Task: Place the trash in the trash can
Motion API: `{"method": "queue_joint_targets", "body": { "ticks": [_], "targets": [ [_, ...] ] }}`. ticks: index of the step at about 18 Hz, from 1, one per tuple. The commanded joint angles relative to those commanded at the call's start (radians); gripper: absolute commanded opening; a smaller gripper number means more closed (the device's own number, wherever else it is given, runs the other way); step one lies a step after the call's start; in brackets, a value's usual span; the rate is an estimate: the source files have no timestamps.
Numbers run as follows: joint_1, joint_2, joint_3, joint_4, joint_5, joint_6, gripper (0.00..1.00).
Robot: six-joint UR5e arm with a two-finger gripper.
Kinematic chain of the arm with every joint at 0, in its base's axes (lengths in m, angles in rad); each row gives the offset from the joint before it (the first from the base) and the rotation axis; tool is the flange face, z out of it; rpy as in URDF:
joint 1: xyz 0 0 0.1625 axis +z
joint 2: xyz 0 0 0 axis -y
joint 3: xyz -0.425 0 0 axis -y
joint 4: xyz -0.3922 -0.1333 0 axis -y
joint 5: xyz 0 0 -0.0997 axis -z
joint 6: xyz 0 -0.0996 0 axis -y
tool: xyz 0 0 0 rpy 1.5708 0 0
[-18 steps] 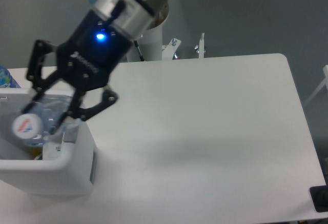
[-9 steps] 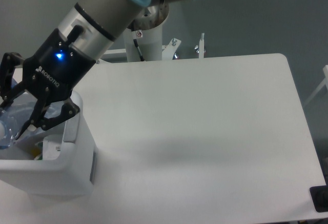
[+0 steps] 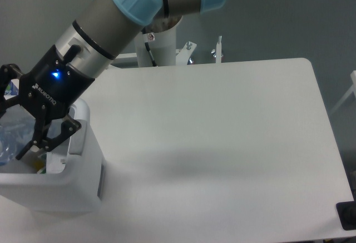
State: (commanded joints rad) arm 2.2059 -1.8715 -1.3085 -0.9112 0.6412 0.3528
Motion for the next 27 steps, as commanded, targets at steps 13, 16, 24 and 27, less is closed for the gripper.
{"method": "queue_joint_targets", "body": {
  "ticks": [13,16,24,27],
  "targets": [
    [0.268,-0.017,-0.063,0.002,0.069,0.207,1.00],
    [0.310,-0.041,-0.097,0.002,0.220,0.314,1.00],
    [0.353,-0.100,-0.156,-0.005,0.699,0.531,1.00],
    [0.353,-0.107,-0.161,-0.009,0.750,0.558,1.00]
  ]
}}
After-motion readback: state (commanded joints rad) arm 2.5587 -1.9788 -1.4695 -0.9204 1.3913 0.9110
